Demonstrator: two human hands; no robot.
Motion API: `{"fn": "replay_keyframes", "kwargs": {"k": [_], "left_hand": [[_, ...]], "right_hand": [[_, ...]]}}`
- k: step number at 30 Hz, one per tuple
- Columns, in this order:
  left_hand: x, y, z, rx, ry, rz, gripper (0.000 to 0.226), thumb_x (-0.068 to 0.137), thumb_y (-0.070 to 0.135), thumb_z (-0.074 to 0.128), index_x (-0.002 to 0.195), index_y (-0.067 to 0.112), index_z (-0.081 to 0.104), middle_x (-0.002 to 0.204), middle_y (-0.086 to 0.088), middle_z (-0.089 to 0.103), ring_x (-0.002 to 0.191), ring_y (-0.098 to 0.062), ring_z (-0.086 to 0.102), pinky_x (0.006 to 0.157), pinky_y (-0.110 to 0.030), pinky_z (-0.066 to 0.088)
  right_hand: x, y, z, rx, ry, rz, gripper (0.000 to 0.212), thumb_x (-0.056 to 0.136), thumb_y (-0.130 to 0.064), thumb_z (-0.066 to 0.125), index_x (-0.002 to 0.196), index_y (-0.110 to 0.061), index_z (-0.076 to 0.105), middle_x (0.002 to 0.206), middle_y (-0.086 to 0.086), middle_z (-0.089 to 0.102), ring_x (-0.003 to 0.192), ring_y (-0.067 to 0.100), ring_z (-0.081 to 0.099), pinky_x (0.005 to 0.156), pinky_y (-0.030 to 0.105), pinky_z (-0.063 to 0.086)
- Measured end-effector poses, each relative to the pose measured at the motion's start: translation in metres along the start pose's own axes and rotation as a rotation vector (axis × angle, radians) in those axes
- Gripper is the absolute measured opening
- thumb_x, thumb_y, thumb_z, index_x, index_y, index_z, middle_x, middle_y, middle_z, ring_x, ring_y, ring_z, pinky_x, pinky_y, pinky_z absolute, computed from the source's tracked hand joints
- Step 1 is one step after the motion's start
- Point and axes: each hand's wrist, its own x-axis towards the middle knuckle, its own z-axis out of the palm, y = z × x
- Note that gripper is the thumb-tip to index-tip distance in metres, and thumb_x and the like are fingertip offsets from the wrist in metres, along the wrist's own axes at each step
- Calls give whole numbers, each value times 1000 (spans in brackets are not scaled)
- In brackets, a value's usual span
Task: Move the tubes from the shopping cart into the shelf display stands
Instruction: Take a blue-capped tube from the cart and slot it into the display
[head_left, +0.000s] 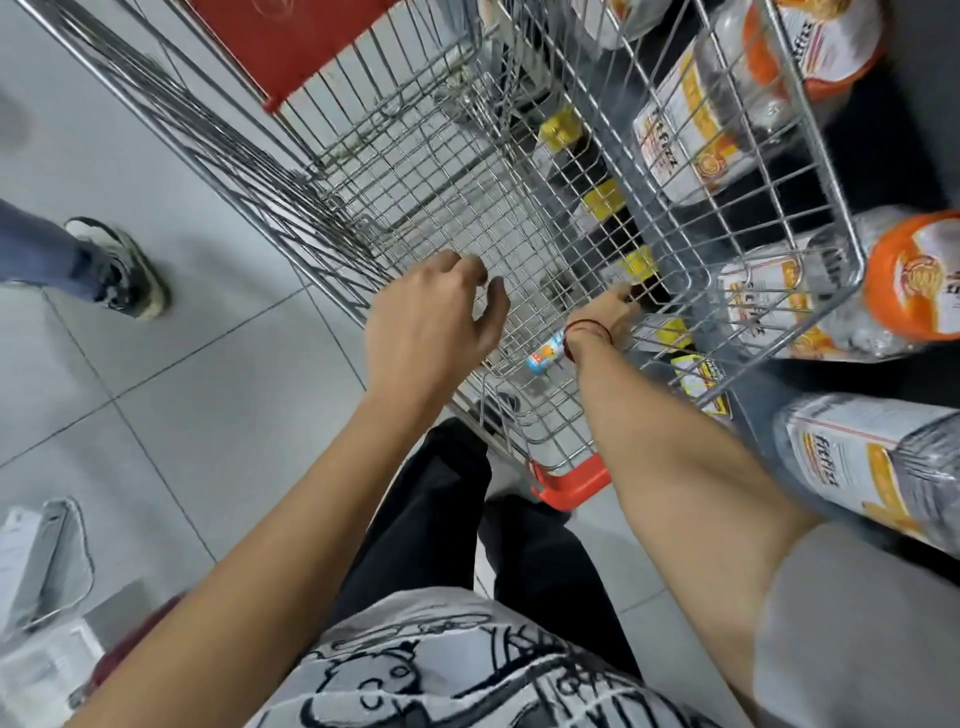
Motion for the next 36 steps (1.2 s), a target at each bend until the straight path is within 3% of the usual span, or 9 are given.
{"fn": "replay_keyframes", "kwargs": {"k": [5, 8, 11, 14, 17, 20, 24, 29, 36], "left_hand": [[-1, 0, 0, -21, 11, -17, 29, 90, 32, 49, 81, 9, 65, 76, -6, 67, 63, -28, 63, 49, -33, 47], [-1, 0, 1, -8, 11, -18, 28, 90, 31, 49, 79, 10, 64, 75, -6, 66, 61, -29, 61, 47, -30, 42], [0, -1, 1, 2, -10, -11, 29, 90, 31, 47, 79, 9, 63, 74, -6, 65, 58, -29, 59, 46, -31, 43], [0, -1, 1, 14, -32, 9, 30, 91, 29, 47, 79, 8, 64, 74, -8, 65, 55, -29, 58, 44, -28, 37], [0, -1, -1, 23, -47, 32, 28, 90, 28, 50, 77, 8, 66, 74, -9, 66, 50, -26, 53, 43, -24, 31], [-1, 0, -5, 12, -48, 65, 24, 88, 25, 55, 74, 9, 66, 72, -9, 68, 48, -21, 45, 41, -19, 24], [-3, 0, -11, -11, -92, 100, 19, 87, 25, 57, 78, 12, 67, 81, -8, 71, 55, -25, 57, 45, -23, 33], [-1, 14, -18, -89, -153, 157, 14, 86, 20, 59, 94, 12, 68, 99, -11, 70, 77, -31, 65, 59, -36, 50], [17, 112, -37, -219, -127, 507, 21, 87, 15, 59, 106, 11, 65, 111, -12, 66, 88, -29, 64, 68, -38, 53]], "right_hand": [[4, -9, -8, 59, 52, 56, 34, 96, -9, 43, 129, -5, 35, 122, 26, 59, 103, 36, 63, 78, 42, 55], [-7, -12, -21, 106, 12, 53, 46, 89, -10, 57, 129, -3, 35, 120, 27, 59, 102, 37, 63, 77, 43, 55], [-19, -15, -34, 139, -11, -45, 53, 85, -8, 63, 130, -5, 36, 120, 24, 60, 103, 36, 62, 75, 39, 54], [-34, -16, -52, 134, -8, -215, 40, 86, -11, 64, 123, -7, 49, 122, 20, 57, 104, 33, 61, 70, 31, 49], [-47, -12, -77, 72, -11, -322, 34, 85, -11, 63, 118, -12, 57, 124, 17, 56, 105, 35, 60, 84, 40, 55], [-57, -1, -105, 50, 0, -432, 30, 84, 4, 55, 108, -13, 62, 124, 17, 53, 102, 36, 58, 83, 39, 53], [-73, 15, -152, 96, 34, -542, 34, 79, 12, 53, 102, -10, 66, 121, 17, 53, 109, 35, 54, 93, 34, 46], [-107, 38, -227, 159, 112, -636, 33, 74, 12, 54, 96, -8, 67, 110, 20, 57, 104, 34, 55, 91, 31, 41], [-169, 88, -338, 295, 401, -735, 36, 76, 3, 65, 111, -10, 63, 112, 15, 61, 106, 27, 56, 89, 18, 34]]}}
